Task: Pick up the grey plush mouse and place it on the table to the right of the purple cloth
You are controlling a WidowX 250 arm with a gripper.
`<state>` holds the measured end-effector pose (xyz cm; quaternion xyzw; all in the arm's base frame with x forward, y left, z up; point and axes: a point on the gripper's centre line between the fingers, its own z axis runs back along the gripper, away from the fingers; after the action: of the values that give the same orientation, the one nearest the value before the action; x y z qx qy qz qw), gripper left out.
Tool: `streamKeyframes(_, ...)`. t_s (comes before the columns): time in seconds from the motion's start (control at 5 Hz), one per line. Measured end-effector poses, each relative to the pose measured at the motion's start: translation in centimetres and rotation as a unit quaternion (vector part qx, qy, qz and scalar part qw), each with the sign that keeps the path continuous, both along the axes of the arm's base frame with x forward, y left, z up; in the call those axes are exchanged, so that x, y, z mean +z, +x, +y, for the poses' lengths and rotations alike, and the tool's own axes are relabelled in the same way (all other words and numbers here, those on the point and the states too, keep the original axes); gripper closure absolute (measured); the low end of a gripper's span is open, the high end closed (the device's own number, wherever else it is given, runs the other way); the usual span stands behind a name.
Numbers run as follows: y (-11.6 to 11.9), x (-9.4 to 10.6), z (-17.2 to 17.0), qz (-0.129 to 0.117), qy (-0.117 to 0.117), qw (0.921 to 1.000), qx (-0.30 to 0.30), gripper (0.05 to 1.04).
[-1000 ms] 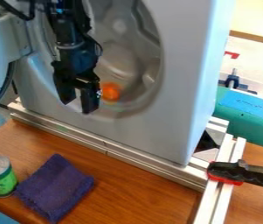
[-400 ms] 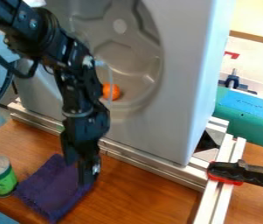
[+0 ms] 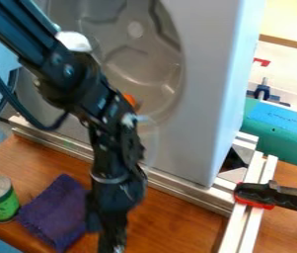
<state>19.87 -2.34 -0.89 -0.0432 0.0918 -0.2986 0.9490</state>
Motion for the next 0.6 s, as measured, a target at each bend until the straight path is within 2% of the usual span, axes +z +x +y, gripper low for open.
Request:
streamKeyframes(0.2,-1.2,0.0,-2.3,0.009,-0.014,0.9995,-0.028,0.083)
streamKeyframes(0.4,-1.6,-0.4,-4.6,0.007,-0.023,0.9984,-0.051,0.083)
streamKeyframes(0.6,-1.8,-2.9,-5.2,0.018,0.004,0.9979,-0.062,0.083)
